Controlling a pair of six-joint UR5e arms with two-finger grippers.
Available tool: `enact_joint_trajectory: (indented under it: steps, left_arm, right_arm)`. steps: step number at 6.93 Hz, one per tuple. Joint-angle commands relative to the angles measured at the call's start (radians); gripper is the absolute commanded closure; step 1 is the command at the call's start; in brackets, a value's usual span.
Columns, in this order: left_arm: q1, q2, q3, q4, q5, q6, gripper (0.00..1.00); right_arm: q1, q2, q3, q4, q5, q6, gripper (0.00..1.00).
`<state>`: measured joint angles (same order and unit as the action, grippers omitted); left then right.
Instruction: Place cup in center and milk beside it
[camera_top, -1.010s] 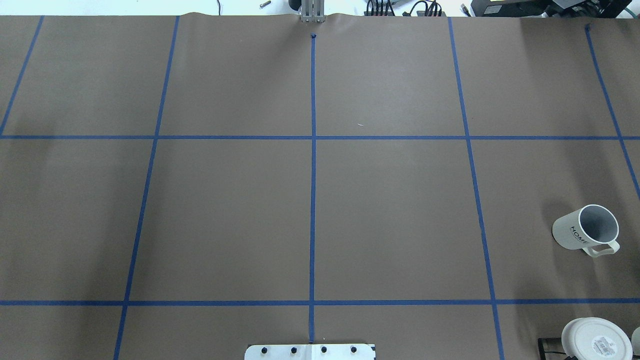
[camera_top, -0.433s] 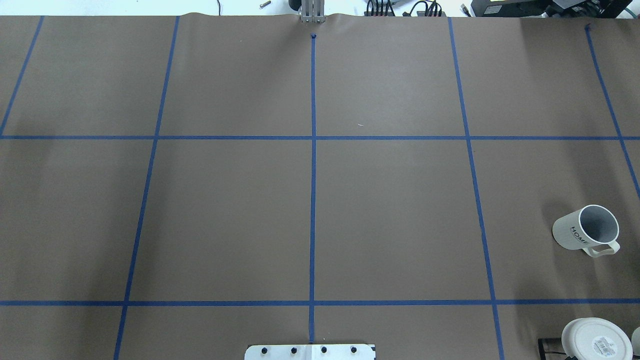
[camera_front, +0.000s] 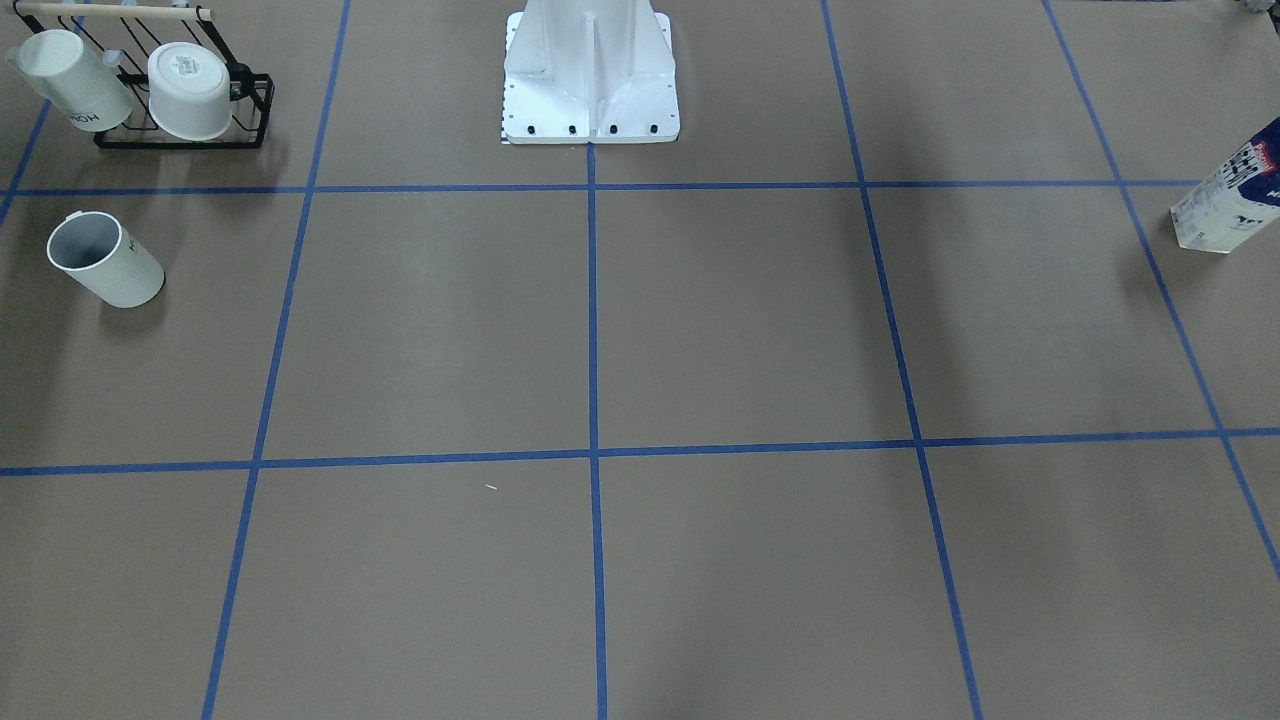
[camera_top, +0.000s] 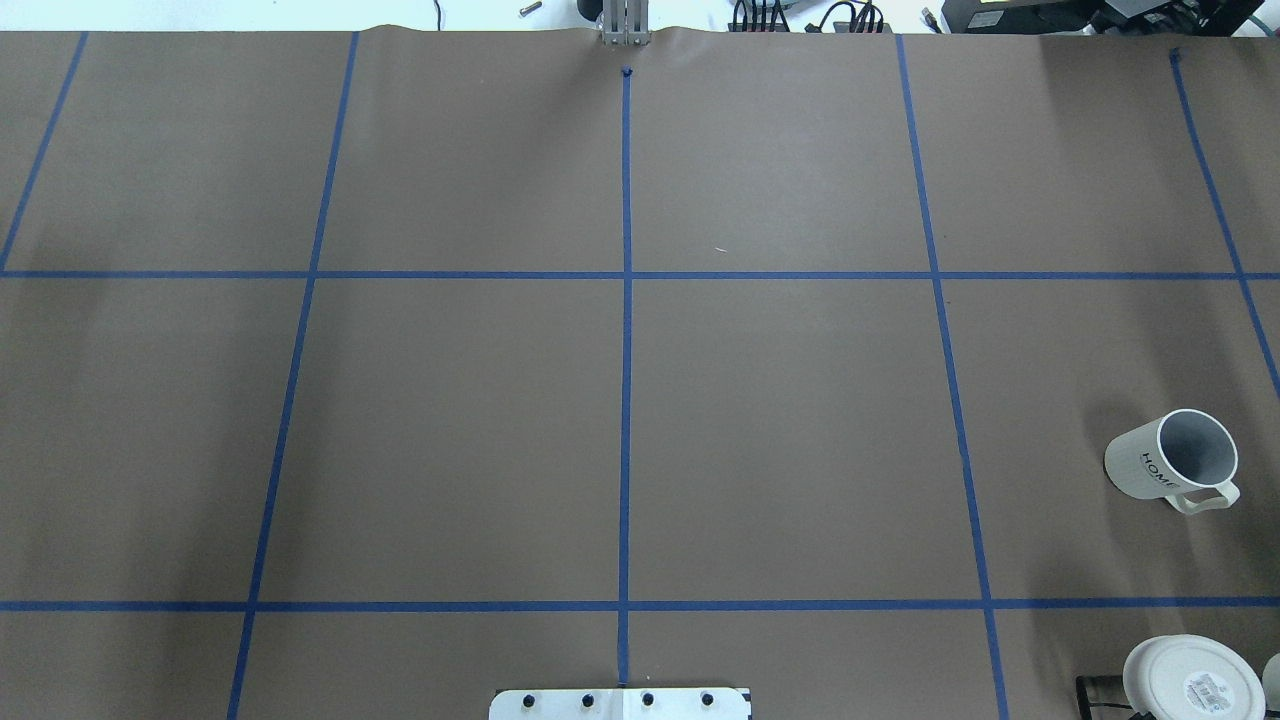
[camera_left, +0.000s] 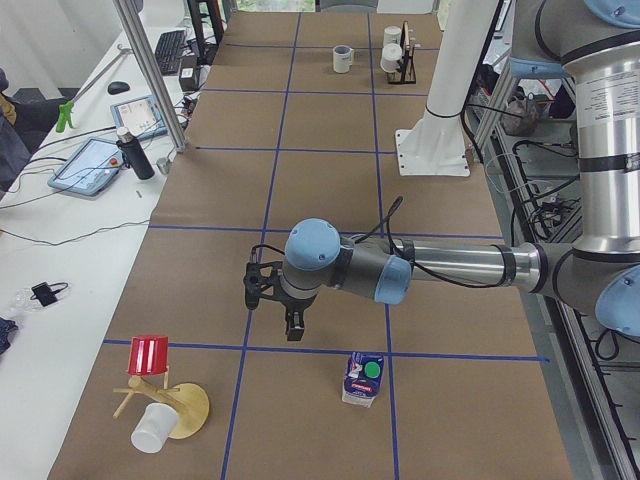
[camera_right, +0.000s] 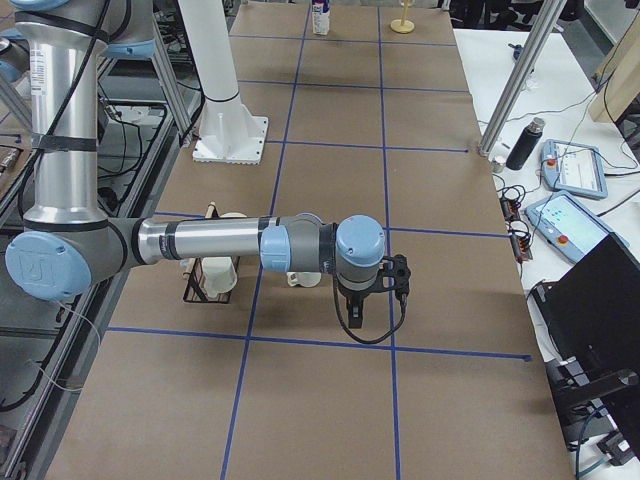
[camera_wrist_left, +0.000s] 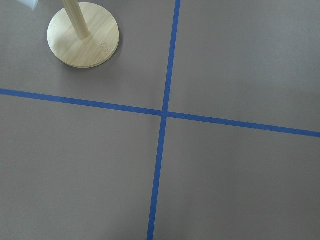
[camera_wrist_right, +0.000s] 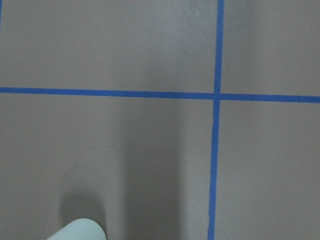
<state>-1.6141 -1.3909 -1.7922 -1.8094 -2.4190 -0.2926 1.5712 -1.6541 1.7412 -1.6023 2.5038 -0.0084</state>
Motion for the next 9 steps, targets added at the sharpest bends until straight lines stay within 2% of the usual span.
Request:
enact_joint_trajectory:
  steps: [1,2,3,6,9]
  left_arm:
    - [0.000,0.006,-0.002,-0.002,0.000,0.001,0.02]
    - [0.000,0.007,-0.003,-0.014,0.000,0.000,0.02]
    - [-0.001,0.007,-0.003,-0.015,0.000,0.000,0.02]
    - [0.000,0.007,-0.003,-0.015,0.000,-0.003,0.02]
    - [-0.001,0.006,-0.006,-0.016,0.001,0.001,0.02]
  right_arm:
    - [-0.110,-0.050,0.006,0.141,-0.032,0.118,0.00]
    - [-0.196,-0.068,0.027,0.219,-0.040,0.265,0.00]
    - [-0.264,-0.090,0.085,0.225,-0.052,0.324,0.00]
    - [-0.422,-0.136,0.112,0.236,-0.095,0.326,0.02]
    - [-0.479,-0.135,0.106,0.234,-0.108,0.321,0.11]
